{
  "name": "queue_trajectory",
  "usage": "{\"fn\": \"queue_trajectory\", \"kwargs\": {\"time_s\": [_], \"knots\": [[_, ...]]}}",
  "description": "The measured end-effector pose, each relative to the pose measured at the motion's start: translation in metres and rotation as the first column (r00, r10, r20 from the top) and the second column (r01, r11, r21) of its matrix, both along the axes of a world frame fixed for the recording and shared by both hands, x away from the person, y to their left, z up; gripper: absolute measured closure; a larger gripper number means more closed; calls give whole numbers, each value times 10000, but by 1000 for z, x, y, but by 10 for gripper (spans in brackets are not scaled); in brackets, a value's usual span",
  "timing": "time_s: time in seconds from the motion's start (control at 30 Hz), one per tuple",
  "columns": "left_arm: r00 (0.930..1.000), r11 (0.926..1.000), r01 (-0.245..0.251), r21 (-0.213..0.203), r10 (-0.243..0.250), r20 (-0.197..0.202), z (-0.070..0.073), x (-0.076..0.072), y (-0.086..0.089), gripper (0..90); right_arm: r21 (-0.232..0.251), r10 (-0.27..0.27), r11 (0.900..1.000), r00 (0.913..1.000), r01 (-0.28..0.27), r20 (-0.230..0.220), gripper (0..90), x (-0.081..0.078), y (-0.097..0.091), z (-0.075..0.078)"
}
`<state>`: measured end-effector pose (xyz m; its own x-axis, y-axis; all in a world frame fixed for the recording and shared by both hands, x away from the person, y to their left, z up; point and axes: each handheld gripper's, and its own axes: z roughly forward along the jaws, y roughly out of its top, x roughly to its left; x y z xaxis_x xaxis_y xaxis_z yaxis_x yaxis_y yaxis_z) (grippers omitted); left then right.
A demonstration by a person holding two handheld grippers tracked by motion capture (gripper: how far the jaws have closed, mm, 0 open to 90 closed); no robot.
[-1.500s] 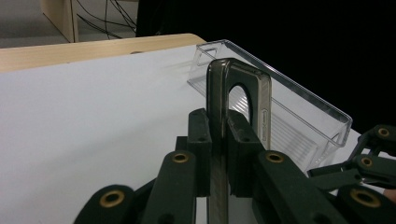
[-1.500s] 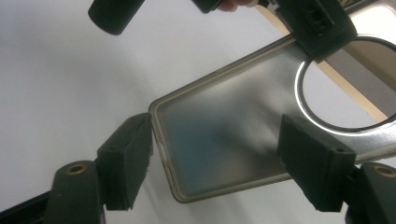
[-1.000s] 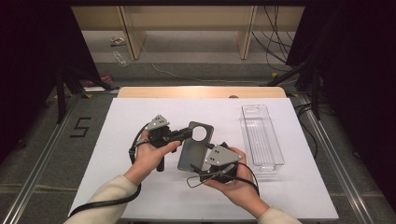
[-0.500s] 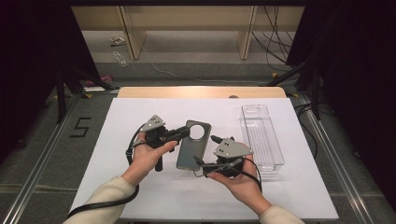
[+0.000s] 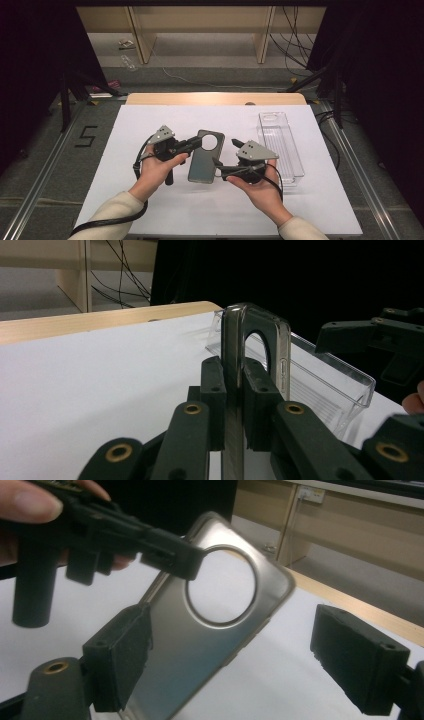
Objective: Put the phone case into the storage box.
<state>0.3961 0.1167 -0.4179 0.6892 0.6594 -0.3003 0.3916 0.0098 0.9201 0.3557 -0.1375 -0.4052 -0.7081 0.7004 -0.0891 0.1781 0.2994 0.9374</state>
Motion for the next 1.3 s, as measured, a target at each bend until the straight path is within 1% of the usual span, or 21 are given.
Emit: {"fn": "queue_trajectory", "kwargs": {"time_s": [0.3,0.5,0.7,0.77,0.87,0.93,1.07,1.2,1.3], "knots": [[9999,10000,-85,-37,86,106,1,-3,0,810,380,-533,9978,9984,540,-179,215,15,-4,3],[9997,9999,-142,-93,144,180,2,-4,-1,810,506,-797,9955,9966,807,-213,243,20,-3,5],[9997,9998,-152,-108,154,177,2,-4,-1,810,714,-984,9923,9944,1010,-389,272,25,-3,4],[9997,9998,-146,-98,148,185,1,-4,-1,810,784,-1064,9909,9934,1094,-423,303,26,-4,3],[9997,9998,-145,-98,147,195,1,-4,-1,810,910,-1228,9877,9912,1269,-494,325,28,-4,3],[9997,9999,-145,-82,147,207,1,-4,-2,810,972,-1227,9870,9907,1280,-585,342,29,-4,2],[9996,9998,-159,-76,160,223,1,-5,-2,810,986,-1232,9867,9904,1291,-630,384,30,-2,1],[9997,9999,-144,-69,146,213,1,-5,-2,810,958,-1311,9860,9894,1367,-624,452,30,-1,1],[9997,9999,-140,-46,141,213,0,-4,-2,810,954,-1244,9869,9900,1304,-664,486,30,0,1]]}}
